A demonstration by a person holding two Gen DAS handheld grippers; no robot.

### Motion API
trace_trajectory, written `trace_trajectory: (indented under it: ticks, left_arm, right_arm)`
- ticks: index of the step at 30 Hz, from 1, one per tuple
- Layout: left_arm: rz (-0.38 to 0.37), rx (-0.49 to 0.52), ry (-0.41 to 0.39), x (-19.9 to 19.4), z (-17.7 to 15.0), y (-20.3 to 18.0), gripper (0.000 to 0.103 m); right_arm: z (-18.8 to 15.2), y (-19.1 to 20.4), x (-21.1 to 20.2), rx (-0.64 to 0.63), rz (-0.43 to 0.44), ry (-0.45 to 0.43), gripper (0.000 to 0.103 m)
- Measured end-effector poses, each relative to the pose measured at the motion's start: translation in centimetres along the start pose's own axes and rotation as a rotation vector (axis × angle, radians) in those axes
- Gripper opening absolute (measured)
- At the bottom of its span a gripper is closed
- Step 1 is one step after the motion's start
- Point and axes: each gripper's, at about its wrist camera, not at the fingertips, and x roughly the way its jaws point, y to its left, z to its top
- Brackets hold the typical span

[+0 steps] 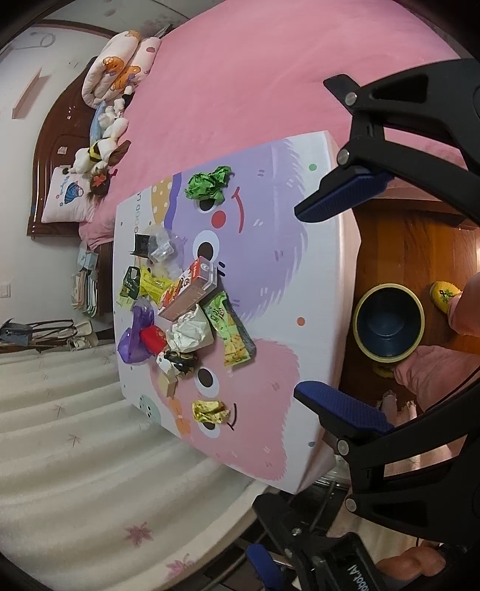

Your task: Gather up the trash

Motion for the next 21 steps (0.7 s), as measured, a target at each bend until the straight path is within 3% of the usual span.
trace_trajectory:
  ticks: [9, 16, 21]
  left_arm:
    - [-0.027, -0.042, 0.154, 9.7, 6.7, 7.0, 0.098]
    - [-0.098, -0.061, 0.317, 20.3, 9.6, 10.4, 0.098]
    - [-0.106, -0.063, 0.408, 27.7, 10.3, 10.4, 0.098]
  right_arm:
    - [4.2, 1.7, 5.0, 0.094, -0.023, 0.02, 0.085]
    - [6.1, 1.9, 13.4, 0.233, -0.007, 0.16, 0.07]
    - [6.3, 1.7, 20.1, 0.352, 0.002, 0.239, 0.069]
